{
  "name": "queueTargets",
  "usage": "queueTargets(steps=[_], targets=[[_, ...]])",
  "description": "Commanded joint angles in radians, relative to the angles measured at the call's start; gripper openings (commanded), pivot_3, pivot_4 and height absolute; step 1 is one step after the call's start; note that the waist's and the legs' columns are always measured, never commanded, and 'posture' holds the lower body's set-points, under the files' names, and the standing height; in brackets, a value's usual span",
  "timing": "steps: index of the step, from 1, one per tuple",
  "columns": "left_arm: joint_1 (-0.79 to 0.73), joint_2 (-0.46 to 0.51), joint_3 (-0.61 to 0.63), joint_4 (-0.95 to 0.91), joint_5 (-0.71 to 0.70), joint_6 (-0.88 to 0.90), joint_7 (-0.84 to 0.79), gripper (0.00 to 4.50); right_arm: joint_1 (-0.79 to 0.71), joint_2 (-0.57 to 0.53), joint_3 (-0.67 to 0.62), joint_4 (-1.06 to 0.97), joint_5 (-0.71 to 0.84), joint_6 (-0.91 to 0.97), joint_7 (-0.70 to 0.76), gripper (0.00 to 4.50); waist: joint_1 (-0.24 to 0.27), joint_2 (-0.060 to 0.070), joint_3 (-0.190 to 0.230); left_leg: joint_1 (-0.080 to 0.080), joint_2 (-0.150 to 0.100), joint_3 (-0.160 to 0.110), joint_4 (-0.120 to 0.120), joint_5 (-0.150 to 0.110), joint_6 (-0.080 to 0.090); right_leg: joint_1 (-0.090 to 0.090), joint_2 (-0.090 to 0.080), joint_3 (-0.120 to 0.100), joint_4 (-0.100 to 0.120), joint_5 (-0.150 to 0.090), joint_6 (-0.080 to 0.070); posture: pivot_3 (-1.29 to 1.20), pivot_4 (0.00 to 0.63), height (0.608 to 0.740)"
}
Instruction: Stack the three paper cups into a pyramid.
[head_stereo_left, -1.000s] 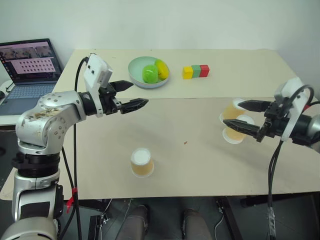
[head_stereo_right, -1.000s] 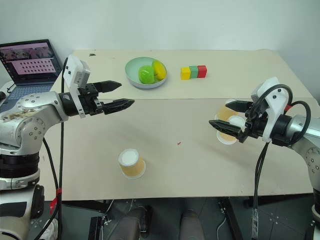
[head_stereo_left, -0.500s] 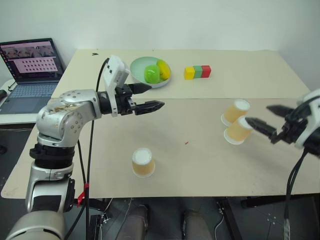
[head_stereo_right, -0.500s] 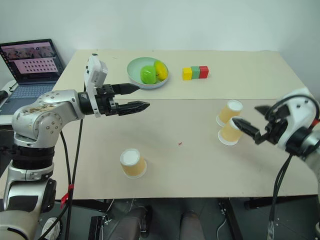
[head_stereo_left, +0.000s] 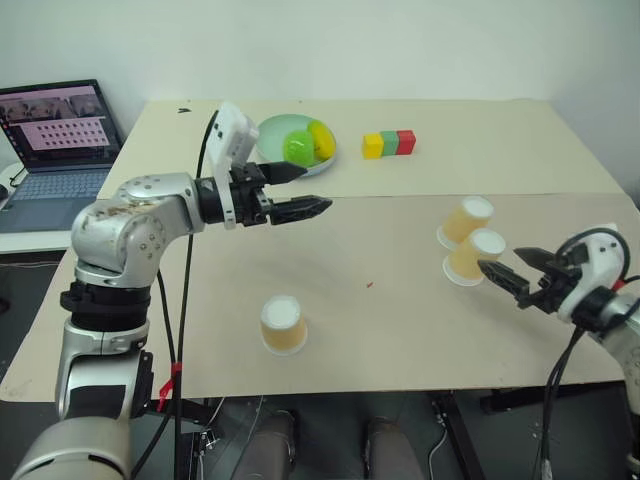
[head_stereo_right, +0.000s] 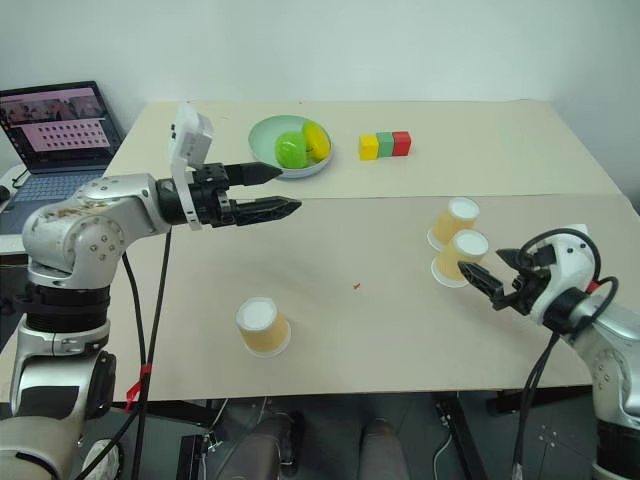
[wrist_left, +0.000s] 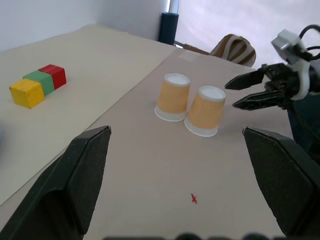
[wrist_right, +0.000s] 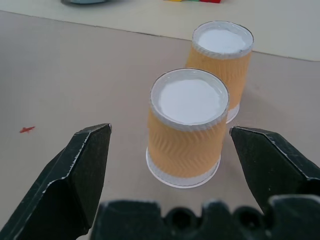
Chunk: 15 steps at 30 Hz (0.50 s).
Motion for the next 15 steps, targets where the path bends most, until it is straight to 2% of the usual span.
queueTargets(steps=[1,14,15], targets=[[-0.032,0.024,0.048,-0.047,-0.028,0.023,0.019,4.50,-0.046,0.005,0.020,0.043,-0.018,-0.066,0.013,4.42,0.000,0.000,0.000,0.000,0.000,0.000,0.000,0.000,0.000,0.000,0.000,0.000,0.000,0.000,0.000,0.00,0.150,0.740],[-0.014,0.051,0.052,-0.092,-0.040,0.048,0.051,4.50,-0.186,0.042,0.113,0.231,-0.082,-0.168,0.034,4.42,0.000,0.000,0.000,0.000,0.000,0.001,0.000,0.000,0.000,0.000,0.000,0.001,0.000,0.000,0.000,0.00,0.150,0.740],[-0.015,0.053,0.050,-0.092,-0.040,0.047,0.052,4.50,-0.200,0.044,0.123,0.248,-0.090,-0.176,0.038,4.19,0.000,0.000,0.000,0.000,0.000,0.001,0.000,0.000,0.000,0.000,0.000,0.001,0.000,0.000,0.000,0.00,0.150,0.740]])
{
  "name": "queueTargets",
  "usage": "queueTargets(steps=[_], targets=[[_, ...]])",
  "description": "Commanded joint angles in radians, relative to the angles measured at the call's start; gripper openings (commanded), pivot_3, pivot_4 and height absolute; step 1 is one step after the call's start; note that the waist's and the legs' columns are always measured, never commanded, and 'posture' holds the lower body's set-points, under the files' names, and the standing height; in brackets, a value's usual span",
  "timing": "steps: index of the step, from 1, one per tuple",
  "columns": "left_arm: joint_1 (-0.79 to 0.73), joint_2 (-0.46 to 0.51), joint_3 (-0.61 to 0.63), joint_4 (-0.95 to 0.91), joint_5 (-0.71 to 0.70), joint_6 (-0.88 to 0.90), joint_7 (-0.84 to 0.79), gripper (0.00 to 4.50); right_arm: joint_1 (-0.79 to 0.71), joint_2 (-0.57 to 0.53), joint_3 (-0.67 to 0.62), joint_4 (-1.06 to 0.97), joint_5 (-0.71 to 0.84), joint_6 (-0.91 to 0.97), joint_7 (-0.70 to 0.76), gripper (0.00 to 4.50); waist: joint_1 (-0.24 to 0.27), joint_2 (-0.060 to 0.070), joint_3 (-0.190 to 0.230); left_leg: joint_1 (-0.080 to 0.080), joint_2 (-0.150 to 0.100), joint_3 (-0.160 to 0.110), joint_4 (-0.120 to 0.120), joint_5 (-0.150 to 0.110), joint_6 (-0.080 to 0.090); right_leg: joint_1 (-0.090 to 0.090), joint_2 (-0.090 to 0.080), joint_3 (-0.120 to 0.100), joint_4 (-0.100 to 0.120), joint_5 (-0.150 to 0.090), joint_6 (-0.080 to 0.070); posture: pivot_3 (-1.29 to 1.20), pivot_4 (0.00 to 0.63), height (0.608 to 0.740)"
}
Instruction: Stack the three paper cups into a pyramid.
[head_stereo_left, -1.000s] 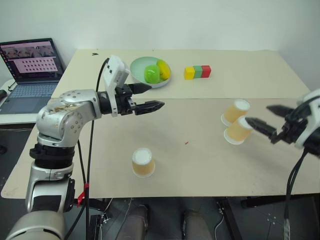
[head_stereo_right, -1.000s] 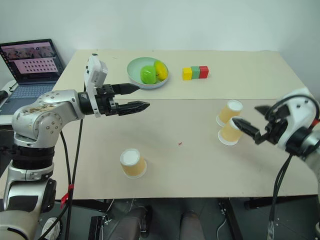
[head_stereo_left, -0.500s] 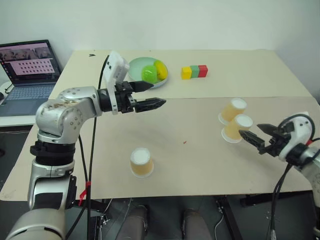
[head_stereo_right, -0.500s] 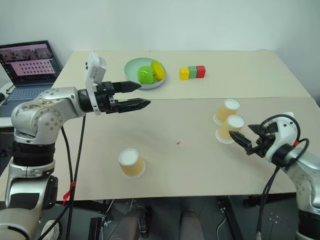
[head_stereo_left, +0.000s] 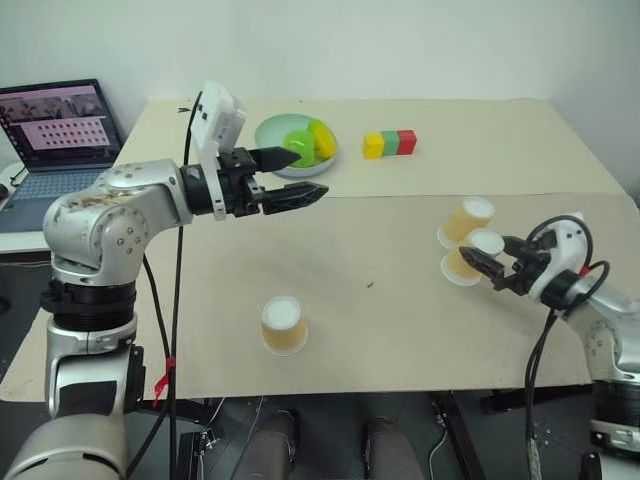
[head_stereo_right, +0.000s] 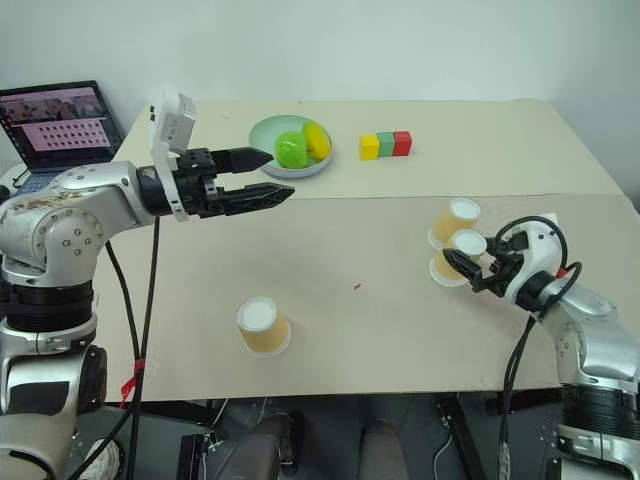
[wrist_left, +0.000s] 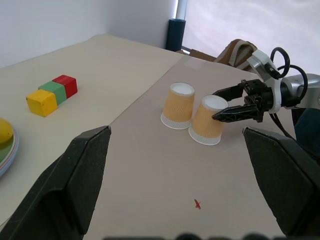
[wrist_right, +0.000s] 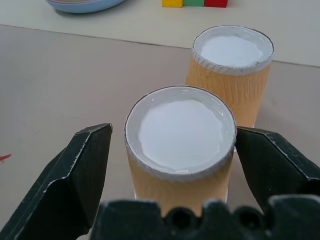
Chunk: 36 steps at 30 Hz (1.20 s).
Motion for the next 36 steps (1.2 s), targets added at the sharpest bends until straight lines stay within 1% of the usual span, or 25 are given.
queueTargets(steps=[1,3,4,5,9,12,15,17,20,23,24,27,30,33,36], targets=[[-0.014,0.021,0.023,-0.039,-0.012,0.003,0.005,4.50,-0.051,0.003,0.015,0.037,-0.018,-0.054,0.016,3.86,0.000,0.000,0.000,0.000,0.000,0.000,0.000,0.000,0.000,0.000,0.000,0.000,0.000,0.000,0.000,0.00,0.150,0.740],[-0.014,0.031,0.017,-0.041,-0.012,0.004,0.000,4.50,-0.071,0.001,0.031,0.056,-0.033,-0.068,0.019,3.41,-0.001,0.000,0.000,0.000,0.000,0.000,0.000,0.000,0.000,0.000,0.000,0.000,0.000,0.000,0.000,0.00,0.150,0.740],[-0.013,0.037,0.013,-0.043,-0.017,0.010,-0.008,4.50,-0.075,0.000,0.032,0.055,-0.032,-0.068,0.022,3.06,-0.001,0.000,0.000,0.000,0.000,0.000,0.000,0.000,0.000,0.000,0.000,0.000,0.000,0.000,0.000,0.00,0.150,0.740],[-0.012,0.042,0.011,-0.045,-0.021,0.013,-0.013,4.50,-0.077,-0.001,0.032,0.055,-0.031,-0.068,0.026,2.89,-0.001,0.000,0.000,0.000,0.000,0.000,0.000,0.000,0.000,0.000,0.000,0.000,0.000,0.000,0.000,0.00,0.150,0.740],[0.023,0.108,-0.003,-0.093,-0.070,0.059,-0.098,4.50,-0.073,-0.039,0.031,-0.003,-0.040,-0.043,0.029,2.89,-0.002,0.000,0.000,0.000,0.000,0.000,-0.001,0.000,0.000,-0.001,0.000,0.000,0.000,0.000,0.000,0.00,0.150,0.740],[0.042,0.145,-0.010,-0.114,-0.078,0.064,-0.133,4.50,-0.062,-0.068,0.025,-0.057,-0.025,-0.009,0.041,2.89,-0.001,0.000,0.000,0.000,0.000,0.001,-0.001,0.000,0.000,-0.001,0.000,0.001,0.000,0.000,0.000,0.00,0.150,0.740],[0.054,0.193,-0.018,-0.109,-0.060,0.053,-0.177,4.50,-0.049,-0.147,0.006,-0.197,0.024,0.099,0.067,2.89,0.000,0.000,0.000,0.000,0.000,0.001,-0.001,0.000,0.000,-0.001,0.000,0.001,0.000,0.000,0.000,0.00,0.150,0.740],[0.056,0.205,-0.024,-0.100,-0.049,0.038,-0.193,4.50,-0.063,-0.169,0.011,-0.279,0.069,0.160,0.078,2.89,0.000,0.000,0.000,0.000,0.001,0.001,-0.001,0.000,0.000,-0.001,0.000,0.001,0.000,0.000,0.000,0.00,0.150,0.740],[0.050,0.202,-0.033,-0.087,-0.035,0.018,-0.196,4.50,-0.103,-0.162,0.050,-0.343,0.112,0.223,0.072,2.89,-0.003,0.000,0.000,0.000,0.001,0.001,-0.001,0.000,0.000,-0.001,0.001,0.001,0.000,0.000,0.000,0.00,0.150,0.740],[0.042,0.183,-0.048,-0.078,-0.022,0.001,-0.188,4.50,-0.207,-0.068,0.156,-0.344,0.110,0.253,0.026,2.89,-0.006,0.000,0.000,0.000,0.002,0.001,-0.001,0.000,0.000,-0.001,0.002,0.001,-0.001,0.000,0.000,0.00,0.150,0.740],[0.042,0.176,-0.047,-0.078,-0.014,-0.005,-0.175,4.50,-0.241,-0.018,0.206,-0.335,0.102,0.250,0.017,2.89,-0.008,0.000,0.000,0.000,0.002,0.001,-0.001,0.000,0.000,-0.001,0.002,0.001,-0.001,0.001,0.000,0.00,0.150,0.740],[0.044,0.156,-0.034,-0.079,-0.014,-0.001,-0.149,4.50,-0.303,0.091,0.305,-0.295,0.068,0.231,0.000,2.89,-0.008,0.000,0.000,0.001,0.003,0.000,-0.001,0.000,0.000,-0.002,0.002,0.002,0.000,0.001,-0.001,0.00,0.150,0.740],[0.058,0.155,-0.024,-0.099,-0.023,0.010,-0.140,4.50,-0.360,0.194,0.381,-0.201,0.024,0.182,0.000,2.89,-0.008,0.000,0.000,0.000,0.002,0.001,-0.002,0.000,0.000,-0.004,0.002,0.002,-0.001,0.001,-0.001,0.00,0.150,0.740],[0.063,0.159,-0.014,-0.110,-0.025,0.014,-0.127,4.50,-0.405,0.264,0.429,-0.092,-0.021,0.126,0.022,2.89,-0.003,0.000,0.000,-0.001,0.001,0.001,-0.002,0.001,-0.001,-0.005,0.002,0.003,0.000,0.001,-0.001,0.00,0.150,0.740],[0.072,0.162,0.007,-0.126,-0.038,0.027,-0.105,4.50,-0.451,0.327,0.461,0.083,-0.071,0.051,0.046,2.89,-0.005,0.000,0.000,-0.001,0.001,0.001,-0.002,0.001,-0.002,-0.006,0.003,0.003,0.000,0.002,-0.001,0.00,0.150,0.740]])
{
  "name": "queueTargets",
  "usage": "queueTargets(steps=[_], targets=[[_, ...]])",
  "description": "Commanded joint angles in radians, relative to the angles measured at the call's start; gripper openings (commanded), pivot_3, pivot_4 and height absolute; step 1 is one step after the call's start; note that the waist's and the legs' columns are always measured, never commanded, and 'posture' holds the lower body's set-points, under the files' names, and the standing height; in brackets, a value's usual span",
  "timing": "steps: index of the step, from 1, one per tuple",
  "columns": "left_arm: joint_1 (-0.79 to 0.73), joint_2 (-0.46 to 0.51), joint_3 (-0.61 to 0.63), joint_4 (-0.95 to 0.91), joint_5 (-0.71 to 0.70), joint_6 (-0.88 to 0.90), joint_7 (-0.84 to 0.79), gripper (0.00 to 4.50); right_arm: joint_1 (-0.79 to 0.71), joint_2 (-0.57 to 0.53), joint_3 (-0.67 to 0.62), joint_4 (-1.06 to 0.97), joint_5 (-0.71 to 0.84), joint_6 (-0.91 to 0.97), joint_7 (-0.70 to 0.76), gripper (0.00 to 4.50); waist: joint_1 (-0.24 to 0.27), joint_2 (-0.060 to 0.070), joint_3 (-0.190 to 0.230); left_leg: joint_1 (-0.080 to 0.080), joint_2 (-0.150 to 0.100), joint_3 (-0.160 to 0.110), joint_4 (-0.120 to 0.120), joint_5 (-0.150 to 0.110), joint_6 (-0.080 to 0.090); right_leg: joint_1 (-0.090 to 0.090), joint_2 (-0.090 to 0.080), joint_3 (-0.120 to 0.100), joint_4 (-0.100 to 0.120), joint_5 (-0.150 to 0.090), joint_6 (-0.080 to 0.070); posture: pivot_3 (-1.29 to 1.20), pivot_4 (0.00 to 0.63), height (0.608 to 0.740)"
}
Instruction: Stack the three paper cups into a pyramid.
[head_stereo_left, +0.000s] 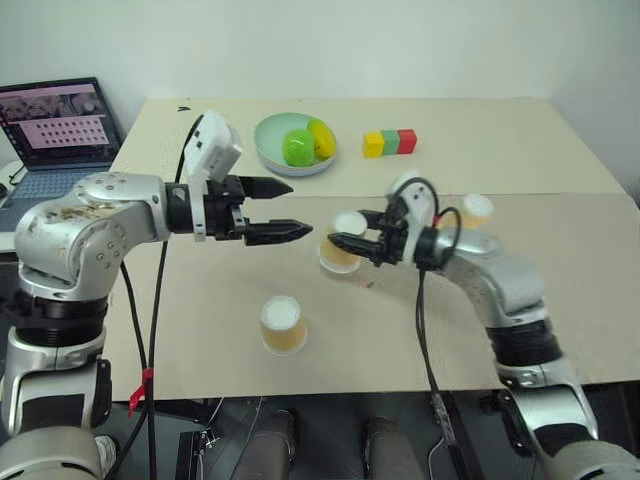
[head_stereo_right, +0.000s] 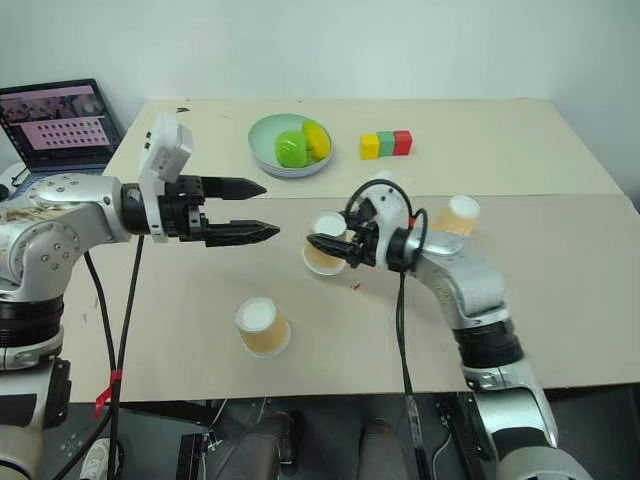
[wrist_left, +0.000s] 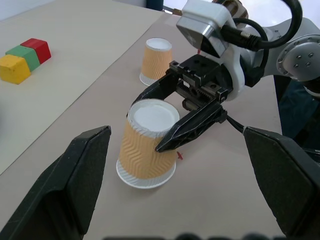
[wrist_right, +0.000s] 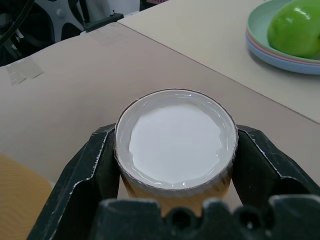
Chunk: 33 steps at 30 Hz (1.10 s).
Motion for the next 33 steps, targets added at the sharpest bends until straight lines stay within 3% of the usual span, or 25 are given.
queueTargets(steps=[1,9,11,13,16,19,25,28,33], targets=[[0.004,0.009,0.050,-0.051,-0.026,0.008,0.023,4.50,-0.060,0.055,0.006,0.161,-0.048,-0.102,0.022,2.89,-0.002,0.000,0.000,0.000,0.000,0.000,0.000,0.001,-0.001,-0.001,0.000,0.000,0.000,0.001,-0.001,0.00,0.150,0.740],[0.025,0.012,0.067,-0.074,-0.050,0.022,0.052,4.50,-0.139,0.129,0.035,0.394,-0.154,-0.262,0.068,2.89,-0.018,0.000,0.000,0.000,0.000,0.003,-0.002,0.002,-0.003,-0.007,0.002,0.006,0.007,0.001,-0.001,0.00,0.150,0.740],[0.026,0.013,0.068,-0.074,-0.054,0.022,0.055,4.50,-0.144,0.136,0.028,0.410,-0.159,-0.268,0.077,3.86,-0.022,0.000,0.000,0.000,0.001,0.004,-0.002,0.003,-0.004,-0.008,0.003,0.006,0.008,0.001,-0.001,0.00,0.150,0.740],[0.028,0.015,0.068,-0.072,-0.055,0.020,0.055,4.50,-0.143,0.138,0.021,0.409,-0.167,-0.270,0.075,4.37,-0.023,0.000,0.000,0.000,0.001,0.004,-0.002,0.003,-0.005,-0.008,0.003,0.007,0.010,0.001,-0.001,0.00,0.150,0.740],[0.029,0.013,0.063,-0.064,-0.051,0.012,0.052,4.50,-0.130,0.132,-0.018,0.354,-0.131,-0.215,0.079,4.44,-0.024,0.000,0.000,0.000,0.001,0.004,-0.002,0.004,-0.006,-0.010,0.003,0.008,0.012,0.001,-0.001,0.00,0.150,0.740],[0.029,0.007,0.054,-0.057,-0.049,0.009,0.048,4.50,-0.119,0.131,-0.157,0.238,0.069,-0.016,0.097,4.44,-0.023,0.000,0.000,0.000,0.001,0.004,-0.002,0.004,-0.006,-0.011,0.003,0.009,0.013,0.001,-0.001,0.00,0.150,0.740],[0.030,-0.012,0.039,-0.049,-0.046,0.004,0.044,4.50,0.001,-0.024,-0.413,-0.047,0.322,0.175,0.089,4.44,-0.013,0.000,0.000,0.000,0.002,0.004,-0.002,0.004,-0.006,-0.010,0.003,0.009,0.012,0.001,-0.001,0.00,0.150,0.740],[0.022,-0.022,0.031,-0.038,-0.040,-0.002,0.041,4.50,0.111,-0.137,-0.468,-0.133,0.298,0.183,0.060,4.44,0.000,0.000,0.000,0.000,0.002,0.004,-0.002,0.004,-0.006,-0.010,0.003,0.009,0.012,0.001,-0.001,0.00,0.150,0.740],[0.011,-0.047,0.011,-0.018,-0.030,-0.017,0.033,4.50,0.386,-0.335,-0.497,-0.206,0.101,0.125,-0.053,4.44,0.008,-0.001,0.000,0.000,0.001,0.007,-0.002,0.004,-0.005,-0.010,0.003,0.010,0.011,0.001,-0.001,0.00,0.150,0.740]])
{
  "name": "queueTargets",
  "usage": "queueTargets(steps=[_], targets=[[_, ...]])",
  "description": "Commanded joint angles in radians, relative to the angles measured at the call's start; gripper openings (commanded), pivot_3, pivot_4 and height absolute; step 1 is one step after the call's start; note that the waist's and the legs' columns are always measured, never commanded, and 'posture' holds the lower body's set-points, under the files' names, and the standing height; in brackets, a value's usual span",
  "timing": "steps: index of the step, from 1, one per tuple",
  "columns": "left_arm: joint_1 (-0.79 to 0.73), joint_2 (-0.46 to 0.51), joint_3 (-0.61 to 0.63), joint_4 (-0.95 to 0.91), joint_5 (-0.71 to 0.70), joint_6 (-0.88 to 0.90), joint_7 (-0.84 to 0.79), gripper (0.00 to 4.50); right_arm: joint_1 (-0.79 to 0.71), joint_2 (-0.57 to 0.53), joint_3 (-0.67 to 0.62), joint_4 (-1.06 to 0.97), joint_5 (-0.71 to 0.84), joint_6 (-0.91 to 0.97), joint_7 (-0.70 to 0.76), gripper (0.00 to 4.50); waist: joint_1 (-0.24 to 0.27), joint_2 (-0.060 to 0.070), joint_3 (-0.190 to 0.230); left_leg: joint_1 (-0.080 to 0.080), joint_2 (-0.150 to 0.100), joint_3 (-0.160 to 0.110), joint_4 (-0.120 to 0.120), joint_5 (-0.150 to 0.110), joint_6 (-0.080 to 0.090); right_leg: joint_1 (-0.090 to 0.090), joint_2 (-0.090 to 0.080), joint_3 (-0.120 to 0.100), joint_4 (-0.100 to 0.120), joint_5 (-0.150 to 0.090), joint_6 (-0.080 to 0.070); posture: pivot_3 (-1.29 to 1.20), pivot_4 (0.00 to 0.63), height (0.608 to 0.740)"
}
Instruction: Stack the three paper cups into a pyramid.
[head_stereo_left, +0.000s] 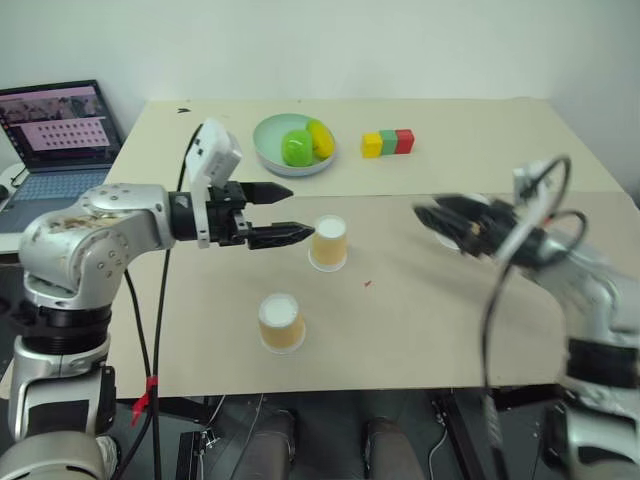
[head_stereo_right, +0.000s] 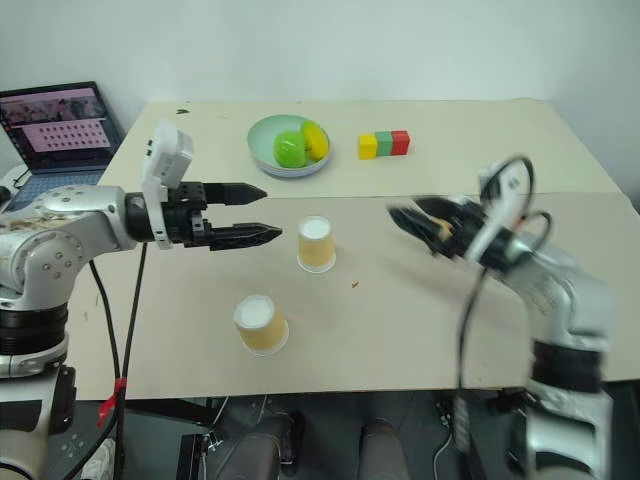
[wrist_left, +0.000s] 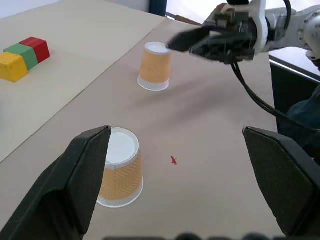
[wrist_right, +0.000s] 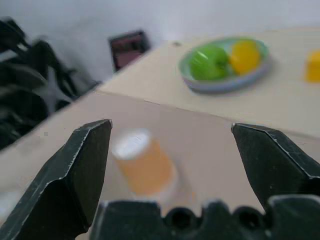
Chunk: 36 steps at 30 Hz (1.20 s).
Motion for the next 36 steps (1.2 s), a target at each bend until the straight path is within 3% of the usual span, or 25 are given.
queueTargets(steps=[1,6,14,19,36], targets=[[-0.024,-0.012,-0.005,0.000,0.007,-0.032,-0.010,4.50,0.092,-0.064,-0.035,-0.059,-0.110,-0.054,-0.084,4.44,-0.005,0.000,0.000,0.000,0.000,0.001,0.000,0.000,0.000,0.000,0.000,0.002,0.000,0.000,0.000,0.00,0.150,0.740],[-0.035,-0.012,-0.060,0.025,0.070,-0.089,-0.038,4.50,0.121,-0.014,-0.035,-0.075,-0.102,-0.130,-0.085,4.44,-0.029,0.000,0.000,0.004,0.006,0.011,0.000,0.000,0.001,0.000,0.000,0.008,0.001,0.000,0.000,0.00,0.150,0.740],[-0.047,-0.007,-0.111,0.054,0.151,-0.148,-0.071,4.50,-0.054,0.056,0.078,0.275,-0.210,-0.367,-0.022,4.44,-0.029,0.000,0.000,0.006,0.012,0.014,0.001,0.000,0.001,0.004,0.006,0.008,-0.005,0.004,-0.002,0.00,0.150,0.740],[-0.020,0.001,-0.085,0.012,0.143,-0.122,-0.063,4.50,-0.187,0.047,0.142,0.527,-0.296,-0.499,0.023,4.44,-0.028,0.000,0.000,0.006,0.013,0.015,-0.001,-0.001,0.002,0.003,0.007,0.009,-0.005,0.005,-0.003,0.00,0.150,0.740],[0.010,0.012,-0.060,-0.025,0.144,-0.096,-0.038,4.50,-0.399,0.039,0.146,0.851,-0.413,-0.689,-0.009,4.44,-0.034,0.000,0.000,0.006,0.014,0.015,-0.001,-0.001,0.003,0.002,0.009,0.010,-0.006,0.005,-0.004,0.00,0.150,0.740]])
